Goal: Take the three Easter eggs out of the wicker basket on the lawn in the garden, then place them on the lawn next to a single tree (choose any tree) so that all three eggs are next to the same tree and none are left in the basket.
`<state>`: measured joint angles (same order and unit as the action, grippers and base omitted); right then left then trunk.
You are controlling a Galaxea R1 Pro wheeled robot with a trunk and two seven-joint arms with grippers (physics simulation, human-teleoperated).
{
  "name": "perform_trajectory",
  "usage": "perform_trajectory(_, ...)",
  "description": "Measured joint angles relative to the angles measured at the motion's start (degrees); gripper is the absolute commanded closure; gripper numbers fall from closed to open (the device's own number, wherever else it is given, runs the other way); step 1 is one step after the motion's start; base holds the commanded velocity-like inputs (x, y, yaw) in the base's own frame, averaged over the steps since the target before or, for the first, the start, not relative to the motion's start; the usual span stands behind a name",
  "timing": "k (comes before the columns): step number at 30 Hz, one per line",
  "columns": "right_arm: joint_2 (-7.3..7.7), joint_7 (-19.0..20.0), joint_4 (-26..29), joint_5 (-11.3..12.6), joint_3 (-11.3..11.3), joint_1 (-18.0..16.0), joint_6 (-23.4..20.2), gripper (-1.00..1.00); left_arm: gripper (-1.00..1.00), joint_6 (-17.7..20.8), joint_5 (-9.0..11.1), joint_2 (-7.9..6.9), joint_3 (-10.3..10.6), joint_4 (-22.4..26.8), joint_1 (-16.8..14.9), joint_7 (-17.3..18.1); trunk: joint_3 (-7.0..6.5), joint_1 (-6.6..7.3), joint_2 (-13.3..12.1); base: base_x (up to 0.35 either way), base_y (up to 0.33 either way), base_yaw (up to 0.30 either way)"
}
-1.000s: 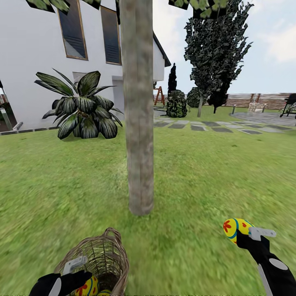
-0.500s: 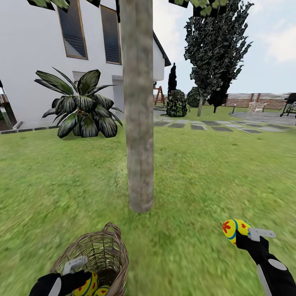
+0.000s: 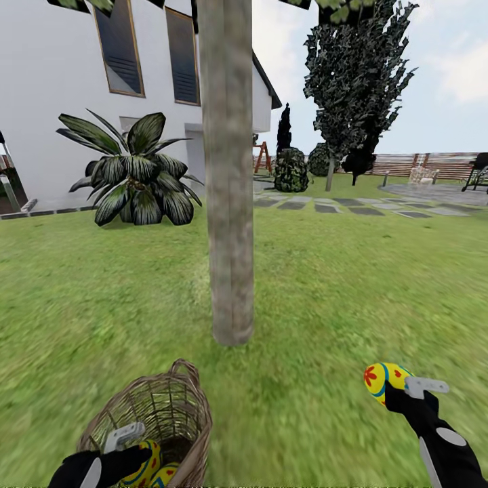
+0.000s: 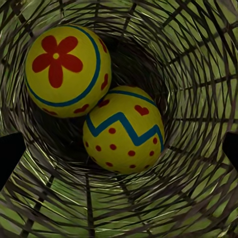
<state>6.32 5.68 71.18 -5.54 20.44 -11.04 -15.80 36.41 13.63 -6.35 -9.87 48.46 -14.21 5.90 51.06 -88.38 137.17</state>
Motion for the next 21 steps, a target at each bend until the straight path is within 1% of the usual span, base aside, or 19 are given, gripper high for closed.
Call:
perform_trajectory(3, -0.05, 0.00, 0.00, -0.41, 0.00, 0.00, 0.02, 1.00, -1.00, 0.00, 0.00, 0.00, 0.08, 0.00, 0.00, 0.00, 0.54, -0.66, 1.20, 0.000, 0.000, 0.000)
perform_trajectory(8, -0.05, 0.00, 0.00, -0.45, 0.00, 0.00, 0.02, 1.00, -1.00, 0.00, -0.01, 0.00, 0.09, 0.00, 0.00, 0.00, 1.44, -1.76, 3.21, 0.000, 0.000, 0.000)
perform_trajectory(11, -0.90, 0.00, 0.07, -0.51, 0.08, 0.00, 0.02, 1.00, -1.00, 0.00, 0.02, 0.01, 0.12, 0.00, 0.00, 0.00, 1.97, -2.42, 4.41, 0.000, 0.000, 0.000)
perform_trajectory(15, -1.02, 0.07, 0.09, -0.52, 0.09, -0.02, -0.02, 1.00, -1.00, 0.00, 0.05, 0.07, 0.17, 0.00, 0.00, 0.00, 2.69, -3.30, 6.02, 0.000, 0.000, 0.000)
perform_trajectory(21, -1.00, 0.26, 0.09, -0.46, 0.09, 0.00, -0.03, 1.00, -1.00, 0.00, 0.06, 0.01, 0.07, 0.00, -0.01, 0.00, 4.02, -3.47, 6.12, 0.000, 0.000, 0.000)
